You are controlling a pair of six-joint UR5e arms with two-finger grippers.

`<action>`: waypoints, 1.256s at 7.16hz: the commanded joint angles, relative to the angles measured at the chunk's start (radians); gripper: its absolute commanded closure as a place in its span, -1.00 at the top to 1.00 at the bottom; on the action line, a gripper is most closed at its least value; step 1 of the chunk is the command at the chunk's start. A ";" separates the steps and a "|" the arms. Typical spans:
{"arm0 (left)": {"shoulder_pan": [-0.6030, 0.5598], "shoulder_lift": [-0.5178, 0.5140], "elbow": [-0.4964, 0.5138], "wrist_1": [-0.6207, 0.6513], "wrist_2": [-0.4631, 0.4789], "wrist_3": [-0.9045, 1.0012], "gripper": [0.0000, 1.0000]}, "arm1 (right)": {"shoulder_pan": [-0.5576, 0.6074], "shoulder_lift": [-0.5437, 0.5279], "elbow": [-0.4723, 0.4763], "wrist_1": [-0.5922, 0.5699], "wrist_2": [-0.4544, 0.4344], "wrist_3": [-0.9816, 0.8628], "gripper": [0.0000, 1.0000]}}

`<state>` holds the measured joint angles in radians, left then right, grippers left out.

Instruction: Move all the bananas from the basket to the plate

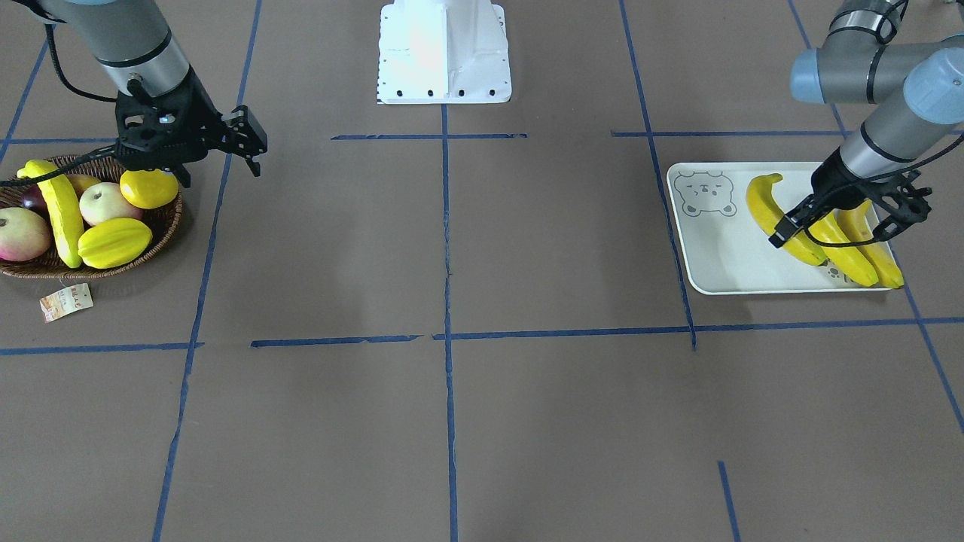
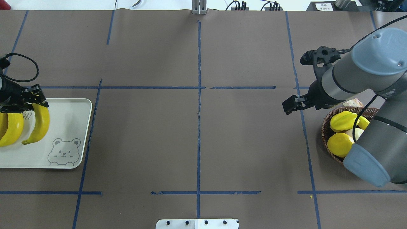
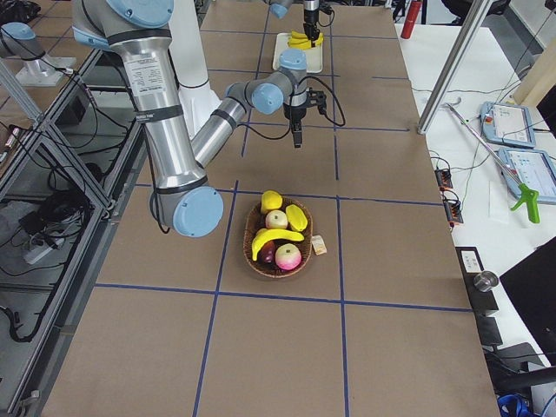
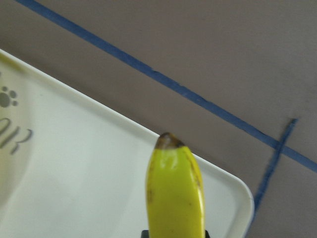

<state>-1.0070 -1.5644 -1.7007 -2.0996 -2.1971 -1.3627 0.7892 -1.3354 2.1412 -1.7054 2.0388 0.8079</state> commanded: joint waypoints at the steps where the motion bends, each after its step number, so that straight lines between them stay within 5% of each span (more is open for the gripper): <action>1: -0.034 0.015 0.094 -0.005 0.003 0.014 -0.82 | 0.064 -0.065 0.009 0.003 0.044 -0.096 0.99; 2: -0.035 0.011 0.120 -0.008 0.035 0.016 -0.75 | 0.064 -0.064 0.009 0.004 0.044 -0.096 0.99; 3: -0.033 0.014 0.139 -0.035 0.060 0.017 -0.33 | 0.064 -0.065 0.017 0.003 0.044 -0.096 0.99; 5: -0.035 0.026 0.142 -0.091 0.068 0.020 0.99 | 0.065 -0.065 0.017 0.003 0.046 -0.096 0.99; 9: -0.059 0.020 0.024 -0.077 -0.011 0.076 0.99 | 0.085 -0.184 0.064 0.009 0.038 -0.195 0.99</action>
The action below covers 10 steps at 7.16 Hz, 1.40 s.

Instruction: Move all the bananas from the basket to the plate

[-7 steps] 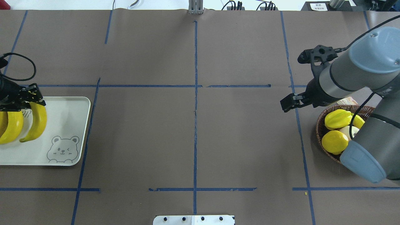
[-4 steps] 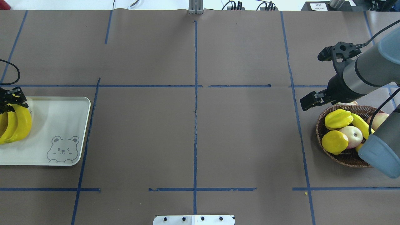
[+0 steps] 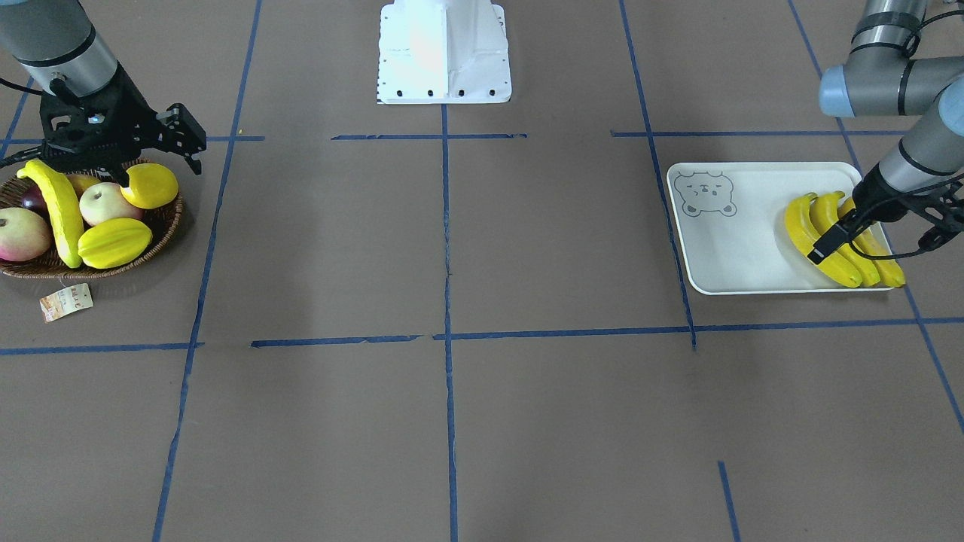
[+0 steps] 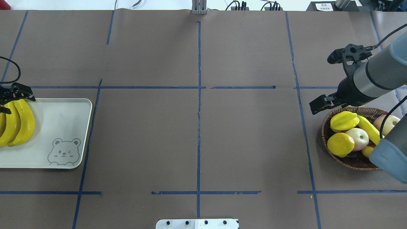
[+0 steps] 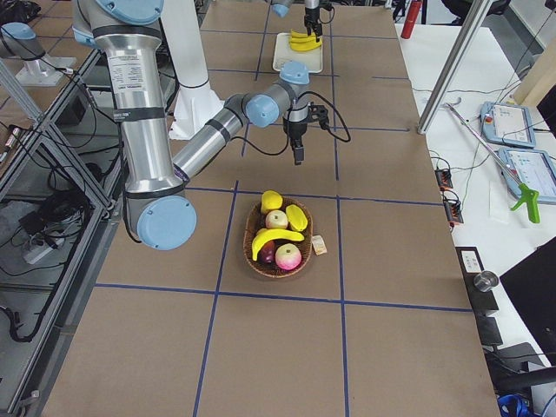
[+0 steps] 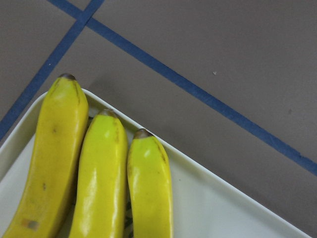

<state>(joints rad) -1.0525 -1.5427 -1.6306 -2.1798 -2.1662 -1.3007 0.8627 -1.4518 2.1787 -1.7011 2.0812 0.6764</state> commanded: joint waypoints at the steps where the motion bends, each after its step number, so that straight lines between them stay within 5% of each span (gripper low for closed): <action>1: -0.017 -0.013 -0.061 0.003 -0.047 0.014 0.99 | 0.021 -0.146 0.045 0.047 -0.006 -0.090 0.99; 3: -0.014 -0.019 -0.061 0.002 -0.044 0.012 0.99 | 0.021 -0.347 0.012 0.344 -0.007 -0.090 0.99; 5: -0.011 -0.020 -0.064 -0.001 -0.046 0.005 0.99 | 0.018 -0.428 -0.008 0.363 -0.137 -0.227 0.99; 10: -0.011 -0.019 -0.064 -0.005 -0.047 0.003 0.99 | -0.122 -0.440 -0.105 0.357 -0.276 -0.327 0.98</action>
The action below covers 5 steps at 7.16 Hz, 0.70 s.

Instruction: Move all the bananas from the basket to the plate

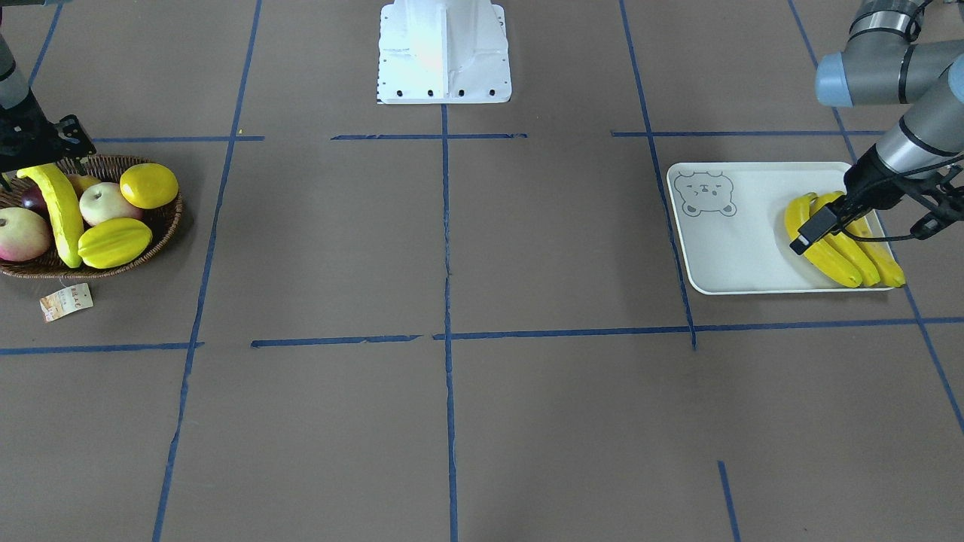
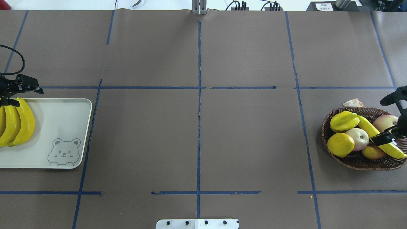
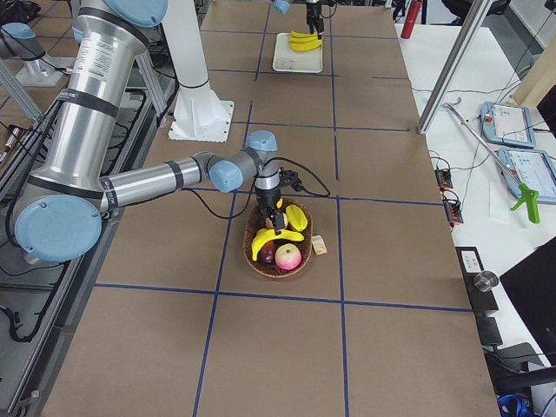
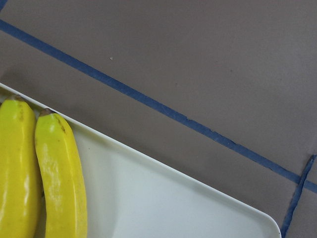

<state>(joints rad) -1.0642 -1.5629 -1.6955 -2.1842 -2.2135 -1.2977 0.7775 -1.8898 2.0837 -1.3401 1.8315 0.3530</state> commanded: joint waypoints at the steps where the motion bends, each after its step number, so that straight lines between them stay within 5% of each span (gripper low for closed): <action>1: 0.001 0.001 0.000 -0.002 0.000 0.000 0.99 | -0.081 -0.020 -0.010 -0.008 -0.082 -0.005 0.96; 5: 0.003 0.001 -0.001 -0.003 0.000 0.000 0.99 | -0.133 -0.035 -0.024 -0.021 -0.136 -0.023 0.57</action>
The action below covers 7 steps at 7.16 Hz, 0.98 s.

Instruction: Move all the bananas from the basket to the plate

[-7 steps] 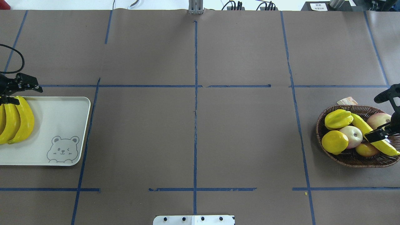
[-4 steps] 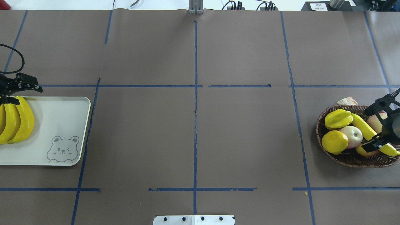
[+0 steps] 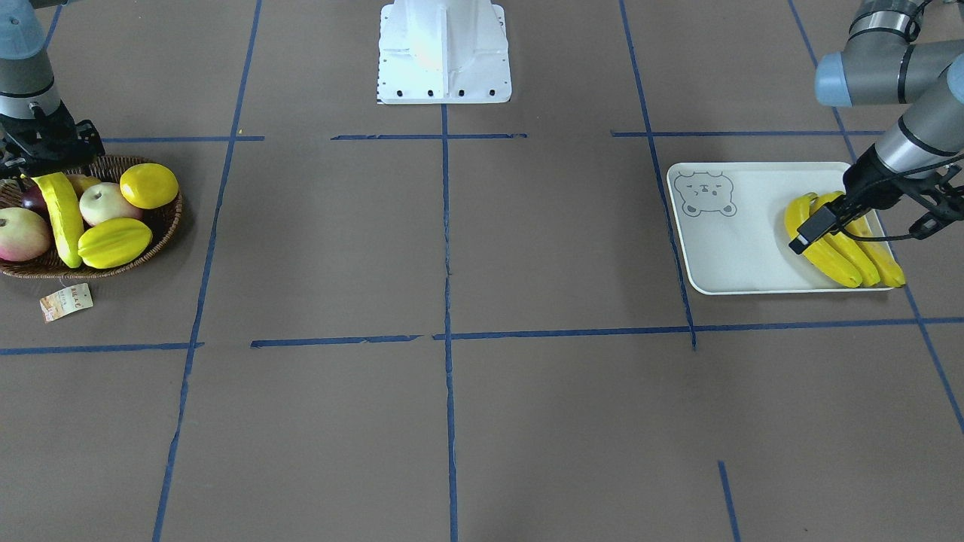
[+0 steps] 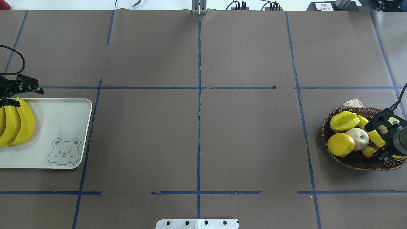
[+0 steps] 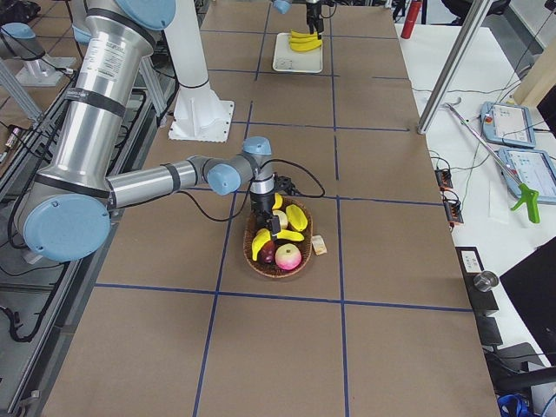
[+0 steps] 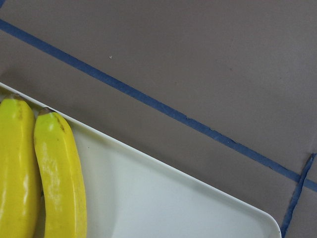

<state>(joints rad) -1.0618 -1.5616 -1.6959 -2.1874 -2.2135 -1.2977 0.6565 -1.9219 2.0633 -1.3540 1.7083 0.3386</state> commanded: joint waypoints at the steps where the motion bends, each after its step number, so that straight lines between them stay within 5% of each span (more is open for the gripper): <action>1: 0.000 0.000 -0.001 0.000 -0.002 -0.002 0.99 | -0.012 0.001 0.000 -0.039 -0.016 -0.074 0.40; 4: -0.001 0.000 -0.007 0.000 0.000 -0.002 0.99 | -0.011 0.001 0.003 -0.050 -0.038 -0.189 0.21; 7: 0.000 0.000 -0.007 0.000 0.000 -0.002 0.99 | 0.018 0.004 0.007 -0.050 -0.035 -0.214 -0.33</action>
<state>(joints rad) -1.0628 -1.5616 -1.7025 -2.1875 -2.2146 -1.2993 0.6536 -1.9192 2.0681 -1.4035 1.6713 0.1384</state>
